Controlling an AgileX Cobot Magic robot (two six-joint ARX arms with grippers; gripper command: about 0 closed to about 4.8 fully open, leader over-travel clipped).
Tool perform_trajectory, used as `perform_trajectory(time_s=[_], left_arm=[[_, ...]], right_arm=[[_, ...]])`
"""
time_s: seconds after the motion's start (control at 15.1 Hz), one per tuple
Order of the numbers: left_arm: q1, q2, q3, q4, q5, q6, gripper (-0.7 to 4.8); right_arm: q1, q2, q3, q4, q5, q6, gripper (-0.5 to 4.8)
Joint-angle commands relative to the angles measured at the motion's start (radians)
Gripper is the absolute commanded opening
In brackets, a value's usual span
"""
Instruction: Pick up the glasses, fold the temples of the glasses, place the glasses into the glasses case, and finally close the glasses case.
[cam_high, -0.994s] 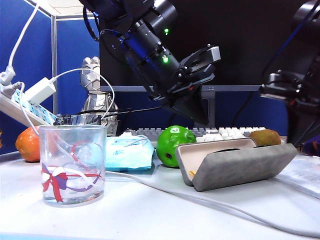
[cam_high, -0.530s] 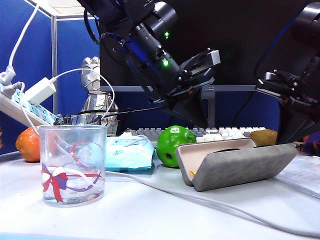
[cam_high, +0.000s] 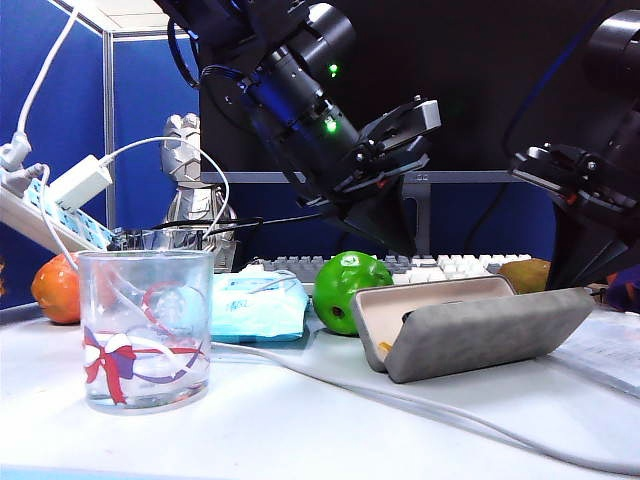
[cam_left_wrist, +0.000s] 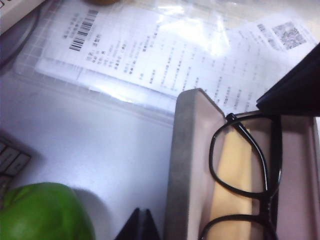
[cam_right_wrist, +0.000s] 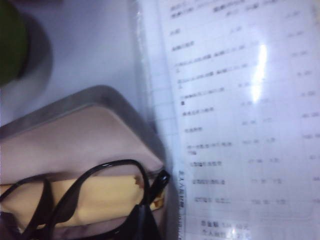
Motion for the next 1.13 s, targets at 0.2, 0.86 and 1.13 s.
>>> perform_trajectory(time_s=[0.2,0.86,1.13], left_arm=[[0.001,-0.005,0.003,0.011,0.004,0.003,-0.05],[0.0,0.033,0.002,-0.007,0.051,0.003,-0.05],[0.0,0.045,0.002,-0.005,0.06,0.003,-0.05]], right_arm=[[-0.002,-0.024,0.003,0.004,0.155,-0.003,-0.03],[0.003,-0.118,0.003,-0.228,-0.074,0.185,-0.03],[0.003,-0.094,0.0,-0.262,-0.083,0.183,-0.03]])
